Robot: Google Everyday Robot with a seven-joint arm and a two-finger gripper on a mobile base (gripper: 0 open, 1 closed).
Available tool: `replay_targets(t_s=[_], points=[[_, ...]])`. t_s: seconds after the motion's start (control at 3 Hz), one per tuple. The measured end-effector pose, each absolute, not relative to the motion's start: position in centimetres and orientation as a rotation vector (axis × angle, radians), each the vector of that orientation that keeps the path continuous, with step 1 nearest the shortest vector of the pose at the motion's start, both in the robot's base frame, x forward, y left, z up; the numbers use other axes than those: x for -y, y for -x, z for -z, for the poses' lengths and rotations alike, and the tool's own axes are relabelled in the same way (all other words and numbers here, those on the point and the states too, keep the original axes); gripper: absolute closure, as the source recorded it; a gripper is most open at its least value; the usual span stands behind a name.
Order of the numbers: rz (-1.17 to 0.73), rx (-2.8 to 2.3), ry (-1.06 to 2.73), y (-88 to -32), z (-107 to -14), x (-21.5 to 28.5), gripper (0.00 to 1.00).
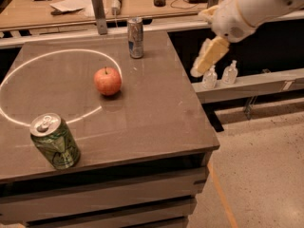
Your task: Move redbull can near apple
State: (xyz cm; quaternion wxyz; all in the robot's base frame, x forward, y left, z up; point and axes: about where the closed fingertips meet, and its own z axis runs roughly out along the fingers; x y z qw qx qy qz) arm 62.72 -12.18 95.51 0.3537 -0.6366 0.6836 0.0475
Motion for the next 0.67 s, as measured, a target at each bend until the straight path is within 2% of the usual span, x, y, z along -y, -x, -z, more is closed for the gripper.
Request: replay_targets(t_s=[0.33, 0.67], points=[[-0.148, -1.682, 1.494, -69.01, -95.49, 8.27, 0.0], [-0.168, -1.669, 1.488, -69.39, -95.42, 7.51, 0.0]])
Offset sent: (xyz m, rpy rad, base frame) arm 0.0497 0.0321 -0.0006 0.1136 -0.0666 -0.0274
